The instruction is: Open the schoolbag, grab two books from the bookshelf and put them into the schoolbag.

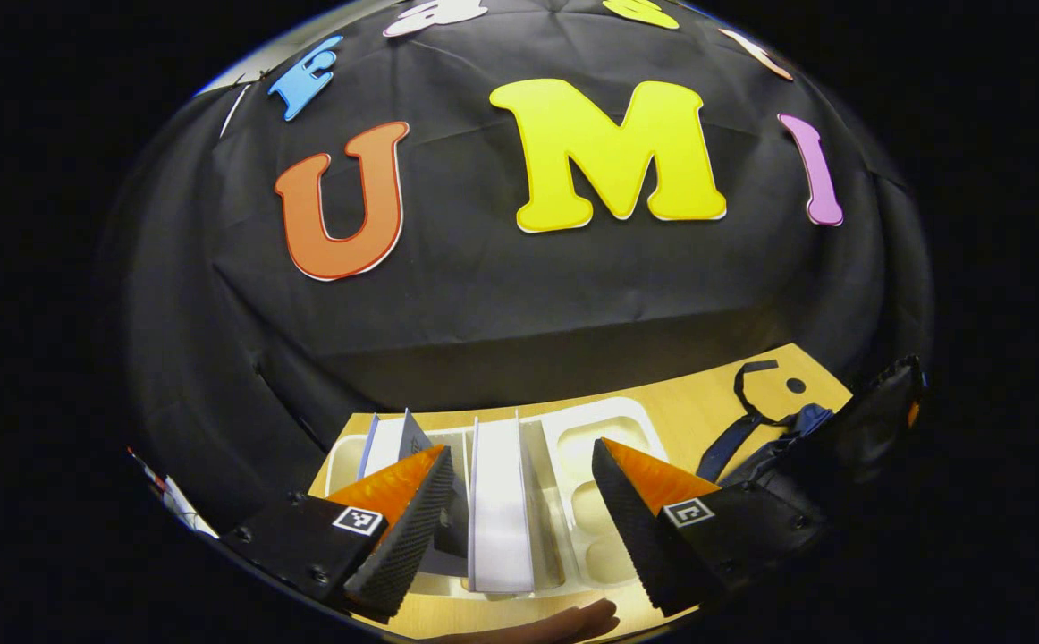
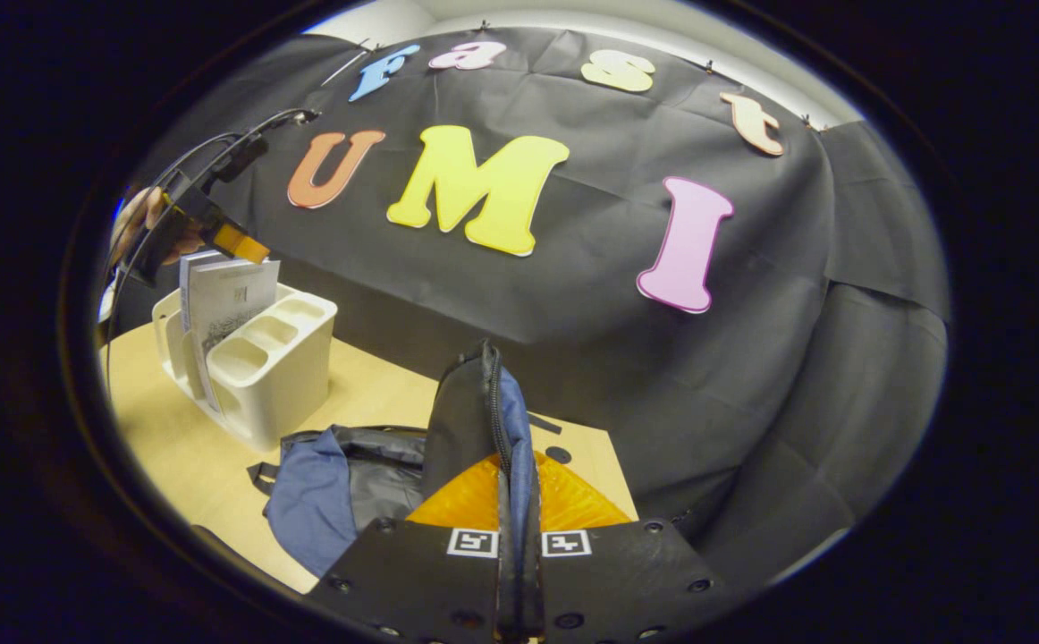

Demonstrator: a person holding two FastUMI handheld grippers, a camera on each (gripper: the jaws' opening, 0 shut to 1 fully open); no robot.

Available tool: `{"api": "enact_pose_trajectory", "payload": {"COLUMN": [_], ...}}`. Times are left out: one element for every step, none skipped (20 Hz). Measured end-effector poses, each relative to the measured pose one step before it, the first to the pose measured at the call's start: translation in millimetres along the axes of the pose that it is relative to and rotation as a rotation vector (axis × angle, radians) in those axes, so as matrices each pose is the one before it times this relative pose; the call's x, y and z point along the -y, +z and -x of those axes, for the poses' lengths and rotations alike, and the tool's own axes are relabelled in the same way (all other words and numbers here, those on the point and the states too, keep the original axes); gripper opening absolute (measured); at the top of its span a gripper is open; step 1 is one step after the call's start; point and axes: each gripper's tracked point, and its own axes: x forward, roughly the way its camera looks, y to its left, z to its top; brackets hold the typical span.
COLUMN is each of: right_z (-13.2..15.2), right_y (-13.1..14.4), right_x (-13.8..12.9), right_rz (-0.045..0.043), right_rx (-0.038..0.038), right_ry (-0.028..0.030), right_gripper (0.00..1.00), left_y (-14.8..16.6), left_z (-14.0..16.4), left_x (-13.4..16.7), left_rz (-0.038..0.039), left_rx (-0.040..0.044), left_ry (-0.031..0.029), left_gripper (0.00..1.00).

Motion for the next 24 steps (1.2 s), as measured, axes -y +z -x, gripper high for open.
{"api": "enact_pose_trajectory", "payload": {"right_z": [1.1,-0.12,0.54,1.09,-0.21,0.21,0.74,0.94,0.15,1.19,0.01,-0.47,0.33,-0.37,0.58,0.75,-0.07,0.12,0.64,-0.33,0.14,-0.8,0.23,0.25], "right_y": [0.34,-2.06,-0.83,-1.11,-1.07,-1.92,-0.72,-0.01,-0.67,-1.37,-0.14,-1.23,0.28,-1.22,0.15,-1.0,-0.7,-1.94,-0.22,-1.63,-2.37,-2.45,-1.76,-2.02], "right_x": [0.04,0.34,0.35,-1.22,0.53,1.42,1.13,0.19,-0.64,0.32,0.77,-1.45,-1.22,-1.09,-0.81,-1.02,0.3,0.92,0.81,-0.64,0.57,1.21,1.47,0.35], "right_rz": [-0.00573,-0.00333,-0.00468,-0.00335,-0.00019,0.00043,-0.00383,-0.01084,-0.00387,0.00184,0.00324,0.00091,-0.00022,-0.00287,-0.00457,-0.00494,-0.00499,0.00018,-0.0048,-0.00834,-0.00852,-0.01322,-0.0096,-0.00545], "right_rx": [0.00368,0.00095,0.0024,0.00319,0.00194,-0.00032,0.00086,0.00309,0.00049,0.00133,0.00303,0.001,0.00152,0.00209,0.00081,0.00149,-0.00054,-0.00143,0.00291,0.00001,-0.00357,-0.00482,-0.00582,-0.00076], "right_ry": [0.00575,0.00302,0.0066,0.00805,0.0014,-0.00028,-0.00049,0.00114,0.00515,0.0016,-0.00025,0.00295,0.00268,0.00208,0.00415,0.00273,-0.00345,-0.00212,-0.00102,0.00272,0.00192,-0.00186,0.00038,0.00151], "right_gripper": [0.03,0.04,0.04,0.04,0.03,0.03,0.03,0.03,0.03,0.03,0.03,0.03,0.03,0.03,0.03,0.03,0.03,0.04,0.04,0.04,0.04,0.04,0.04,0.04], "left_y": [-3.38,-3.32,-3.8,-3.24,-4.92,-3.39,-4.48,-5.24,-5.33,-4.45,-8.63,-5.71,-3.84,-2.58,-4.43,-4.03,1.88,2.73,-0.5,-2.22,-1.66,-0.69,-2.87,-3.59], "left_z": [-3.59,-4.45,-4.77,-2.79,-4.31,-5.86,-4.08,-0.51,-1.32,-2.0,-0.14,0.29,-1.22,-1.72,-0.73,-0.89,-1.39,-2.51,-0.88,-0.12,1.86,1.62,1.58,3.39], "left_x": [-3.44,-2.89,-1.35,-1.82,-1.87,-3.12,0.05,-2.55,-0.95,4.39,4.24,5.18,1.41,3.48,0.56,-0.42,-2.87,-6.46,1.19,0.27,2.07,2.82,2.3,0.75], "left_rz": [-0.00016,0.00467,0.00849,0.01627,0.02032,0.01867,-0.00505,-0.01823,-0.01884,-0.01219,0.00368,0.01339,0.00188,0.00138,-0.0048,-0.00357,-0.00727,-0.0134,-0.00751,0.00466,0.0115,0.0025,0.00937,0.00729], "left_rx": [-0.02123,-0.02577,-0.02938,-0.03253,-0.03262,-0.02571,-0.02896,-0.03276,-0.03368,-0.03564,-0.04721,-0.03973,-0.03281,-0.02525,-0.02706,-0.02925,-0.00436,0.00474,-0.0032,-0.00925,-0.00525,0.00009,-0.00785,-0.00503], "left_ry": [0.00628,0.0032,-0.00127,0.00152,-0.00186,0.00265,-0.00617,0.00565,0.00267,-0.02437,-0.01816,-0.01567,-0.00371,-0.01189,0.00192,0.00369,0.0129,0.03017,-0.01422,0.00076,-0.00184,-0.00895,-0.00782,0.00187], "left_gripper": [0.97,0.97,0.97,0.95,0.94,0.94,0.9,0.92,0.89,0.89,0.87,0.86,0.8,0.76,0.71,0.69,0.66,0.64,0.62,0.6,0.57,0.54,0.5,0.49]}}
